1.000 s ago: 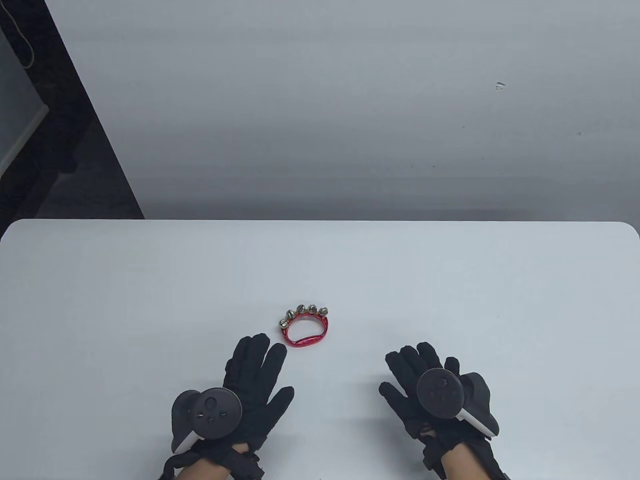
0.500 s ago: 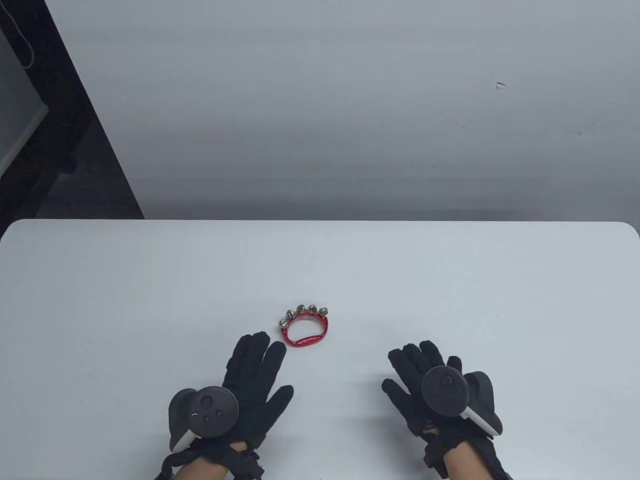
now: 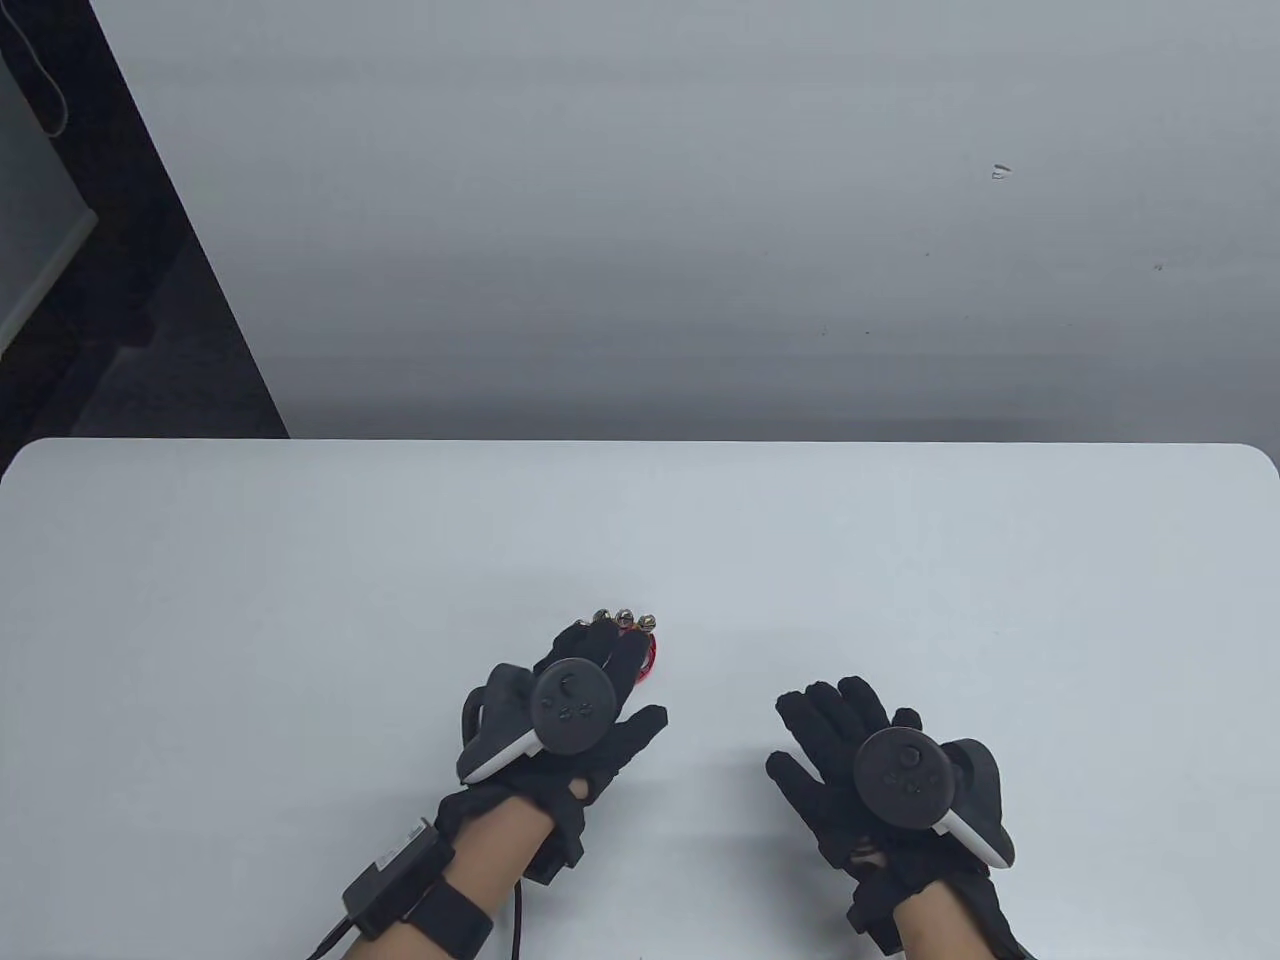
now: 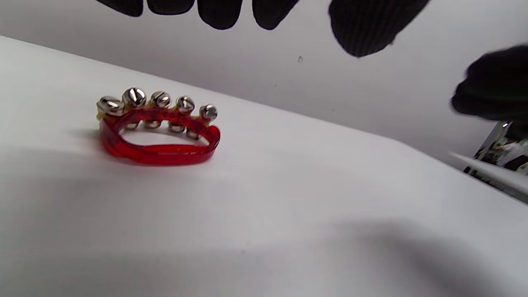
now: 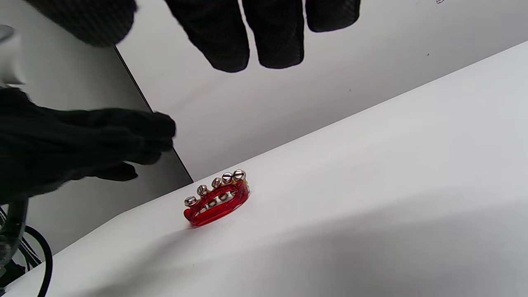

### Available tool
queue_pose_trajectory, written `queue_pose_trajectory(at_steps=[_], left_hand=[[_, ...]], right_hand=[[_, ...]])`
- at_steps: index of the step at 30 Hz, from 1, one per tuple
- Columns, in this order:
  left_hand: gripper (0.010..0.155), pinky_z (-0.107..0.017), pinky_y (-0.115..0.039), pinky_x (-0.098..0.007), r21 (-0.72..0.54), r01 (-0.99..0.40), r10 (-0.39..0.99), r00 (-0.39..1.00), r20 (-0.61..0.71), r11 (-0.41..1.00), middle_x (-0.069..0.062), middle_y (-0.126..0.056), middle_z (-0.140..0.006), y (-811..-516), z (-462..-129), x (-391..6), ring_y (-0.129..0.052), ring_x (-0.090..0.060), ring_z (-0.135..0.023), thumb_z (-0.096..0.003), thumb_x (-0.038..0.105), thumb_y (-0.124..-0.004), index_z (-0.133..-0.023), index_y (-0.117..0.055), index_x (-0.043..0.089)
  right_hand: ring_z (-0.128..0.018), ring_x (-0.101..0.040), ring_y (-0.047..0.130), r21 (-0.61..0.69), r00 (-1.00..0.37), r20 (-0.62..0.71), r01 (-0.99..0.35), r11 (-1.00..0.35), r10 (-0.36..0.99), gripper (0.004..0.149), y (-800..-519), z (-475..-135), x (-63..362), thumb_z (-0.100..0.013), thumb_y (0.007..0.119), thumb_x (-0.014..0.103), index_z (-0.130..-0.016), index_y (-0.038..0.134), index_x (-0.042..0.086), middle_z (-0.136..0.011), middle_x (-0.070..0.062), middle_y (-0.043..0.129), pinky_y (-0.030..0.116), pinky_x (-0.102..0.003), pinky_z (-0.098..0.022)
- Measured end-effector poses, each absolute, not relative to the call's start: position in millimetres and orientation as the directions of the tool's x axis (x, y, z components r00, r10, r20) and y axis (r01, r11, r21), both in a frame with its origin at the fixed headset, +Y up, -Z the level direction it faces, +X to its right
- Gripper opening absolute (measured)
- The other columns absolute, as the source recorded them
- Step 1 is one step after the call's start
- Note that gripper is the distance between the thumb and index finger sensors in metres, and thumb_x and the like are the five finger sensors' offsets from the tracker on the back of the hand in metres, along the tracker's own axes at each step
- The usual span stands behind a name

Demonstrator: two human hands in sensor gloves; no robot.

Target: Shake a handbell

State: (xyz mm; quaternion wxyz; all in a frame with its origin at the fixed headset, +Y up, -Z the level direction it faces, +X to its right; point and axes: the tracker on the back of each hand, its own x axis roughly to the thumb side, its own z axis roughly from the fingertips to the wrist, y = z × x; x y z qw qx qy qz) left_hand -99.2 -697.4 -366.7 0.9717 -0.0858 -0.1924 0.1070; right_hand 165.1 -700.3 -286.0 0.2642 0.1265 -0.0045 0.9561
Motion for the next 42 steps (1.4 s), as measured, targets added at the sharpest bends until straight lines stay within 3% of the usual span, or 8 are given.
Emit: queue_pose_trajectory(at_steps=[9, 19, 24, 29, 33, 36, 39, 42], left_hand=[[0.069, -0.068, -0.07, -0.056, -0.275, 0.1, -0.025, 0.964, 0.264, 0.956, -0.013, -0.065, -0.112, -741.4, -411.5, -74.7, -0.073, -0.044, -0.1, -0.0478, 0.049, -0.081, -0.108, -0.065, 0.02], [0.05, -0.063, -0.079, -0.051, -0.281, 0.161, -0.082, 0.958, 0.274, 0.946, -0.008, -0.087, -0.095, -754.6, -426.1, -62.4, -0.095, -0.036, -0.082, -0.0452, 0.041, -0.088, -0.091, -0.085, 0.023], [0.04, -0.057, -0.086, -0.049, -0.21, 0.188, -0.114, 0.94, 0.32, 0.96, -0.005, -0.095, -0.086, -756.0, -426.6, -59.6, -0.102, -0.033, -0.073, -0.0427, 0.038, -0.092, -0.08, -0.092, 0.025], [0.039, -0.05, -0.094, -0.046, -0.112, 0.218, -0.151, 0.891, 0.428, 0.97, -0.007, -0.099, -0.078, -757.4, -420.4, -61.2, -0.107, -0.032, -0.063, -0.0422, 0.038, -0.093, -0.077, -0.094, 0.02], [0.042, -0.048, -0.095, -0.045, -0.115, 0.07, -0.011, 0.895, 0.446, 0.991, -0.01, -0.097, -0.078, -743.6, -414.8, -73.3, -0.107, -0.032, -0.061, -0.0441, 0.037, -0.089, -0.08, -0.092, 0.016], [0.043, -0.05, -0.093, -0.046, -0.144, -0.209, 0.252, 0.861, 0.443, 0.967, -0.012, -0.093, -0.08, -715.9, -404.5, -90.9, -0.104, -0.033, -0.063, -0.0455, 0.036, -0.087, -0.083, -0.089, 0.014], [0.044, -0.051, -0.091, -0.047, -0.197, -0.515, 0.542, 0.701, 0.464, 0.834, -0.012, -0.091, -0.082, -688.2, -383.6, -113.2, -0.101, -0.034, -0.065, -0.0465, 0.035, -0.085, -0.085, -0.087, 0.014], [0.044, -0.053, -0.089, -0.048, -0.28, -0.702, 0.729, 0.49, 0.479, 0.655, -0.014, -0.089, -0.084, -678.2, -359.0, -134.1, -0.1, -0.035, -0.067, -0.0471, 0.034, -0.083, -0.085, -0.085, 0.013]], right_hand=[[-0.107, -0.047, 0.038, 0.078, -0.818, 0.246, -0.518, -0.852, 0.52, 0.073, -699.5, -287.5, 164.3, -0.05, 0.06, 0.059, -0.109, 0.057, 0.016, -0.113, -0.017, 0.052, 0.024, -0.073, -0.064], [-0.107, -0.047, 0.038, 0.099, -0.821, 0.237, -0.512, -0.854, 0.52, 0.073, -700.9, -289.1, 161.9, -0.051, 0.059, 0.059, -0.109, 0.057, 0.016, -0.113, -0.017, 0.052, 0.024, -0.072, -0.064], [-0.107, -0.048, 0.038, 0.109, -0.821, 0.218, -0.516, -0.849, 0.527, 0.073, -703.0, -290.6, 163.0, -0.051, 0.059, 0.059, -0.109, 0.057, 0.015, -0.113, -0.018, 0.051, 0.024, -0.072, -0.064], [-0.106, -0.048, 0.038, 0.118, -0.82, 0.207, -0.521, -0.845, 0.534, 0.073, -703.7, -291.6, 163.2, -0.051, 0.059, 0.059, -0.109, 0.057, 0.015, -0.112, -0.018, 0.051, 0.023, -0.072, -0.064], [-0.106, -0.048, 0.038, 0.109, -0.81, 0.207, -0.538, -0.836, 0.549, 0.073, -701.8, -290.7, 164.9, -0.051, 0.058, 0.059, -0.109, 0.056, 0.015, -0.113, -0.018, 0.051, 0.023, -0.071, -0.064], [-0.106, -0.048, 0.038, 0.081, -0.8, 0.225, -0.554, -0.829, 0.557, 0.074, -698.0, -288.9, 166.0, -0.051, 0.058, 0.06, -0.109, 0.056, 0.015, -0.113, -0.018, 0.051, 0.023, -0.071, -0.064], [-0.107, -0.047, 0.037, 0.053, -0.782, 0.257, -0.576, -0.816, 0.568, 0.075, -693.1, -285.5, 165.9, -0.05, 0.056, 0.061, -0.11, 0.054, 0.016, -0.113, -0.018, 0.05, 0.023, -0.071, -0.064], [-0.107, -0.047, 0.037, 0.026, -0.757, 0.292, -0.605, -0.796, 0.585, 0.076, -689.7, -282.5, 165.0, -0.05, 0.055, 0.062, -0.11, 0.052, 0.016, -0.114, -0.017, 0.049, 0.023, -0.072, -0.064]])
